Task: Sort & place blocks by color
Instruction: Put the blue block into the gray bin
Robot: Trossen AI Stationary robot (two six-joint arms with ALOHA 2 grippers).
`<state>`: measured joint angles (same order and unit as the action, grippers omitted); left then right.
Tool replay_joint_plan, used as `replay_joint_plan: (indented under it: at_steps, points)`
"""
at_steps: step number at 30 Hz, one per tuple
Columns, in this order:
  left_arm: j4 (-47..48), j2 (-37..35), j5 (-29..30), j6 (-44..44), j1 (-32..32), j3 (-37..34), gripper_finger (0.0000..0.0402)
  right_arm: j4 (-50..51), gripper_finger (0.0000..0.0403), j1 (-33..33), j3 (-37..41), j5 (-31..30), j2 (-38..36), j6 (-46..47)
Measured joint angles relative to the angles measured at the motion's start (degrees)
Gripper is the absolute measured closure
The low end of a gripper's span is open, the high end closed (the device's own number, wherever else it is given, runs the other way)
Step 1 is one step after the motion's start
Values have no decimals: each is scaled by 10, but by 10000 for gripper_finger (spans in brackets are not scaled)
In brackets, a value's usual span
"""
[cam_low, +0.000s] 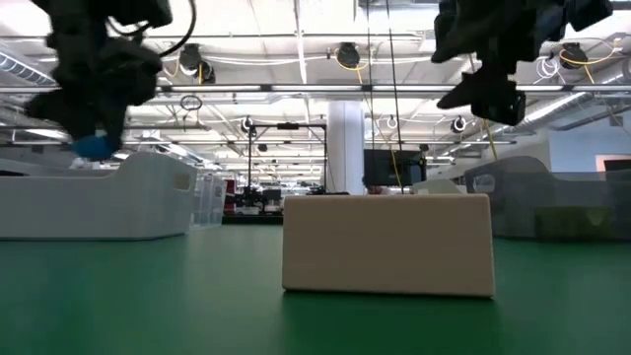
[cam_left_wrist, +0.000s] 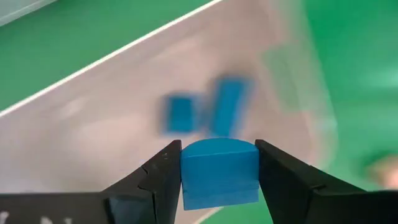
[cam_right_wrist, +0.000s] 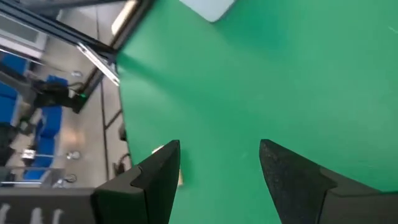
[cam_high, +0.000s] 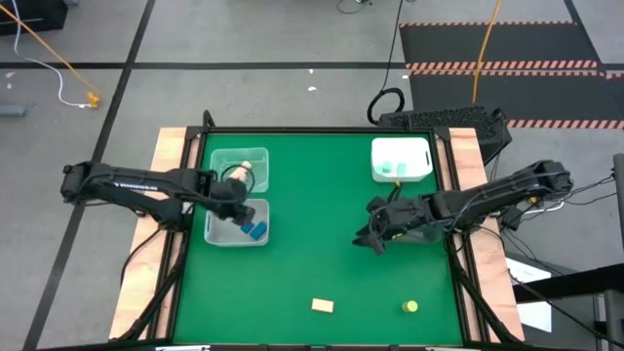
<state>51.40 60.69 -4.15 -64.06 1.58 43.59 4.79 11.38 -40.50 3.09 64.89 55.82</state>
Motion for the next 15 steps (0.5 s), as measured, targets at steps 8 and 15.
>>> replay_joint_plan:
  at_steps: [8, 15]
  points:
    - [47, 24, 87, -90, -58, 0, 223, -58, 191, 4, 6, 5, 80, -76]
    - [55, 82, 105, -113, -77, 0, 194, -174, 203, 16, 5, 13, 148, -137]
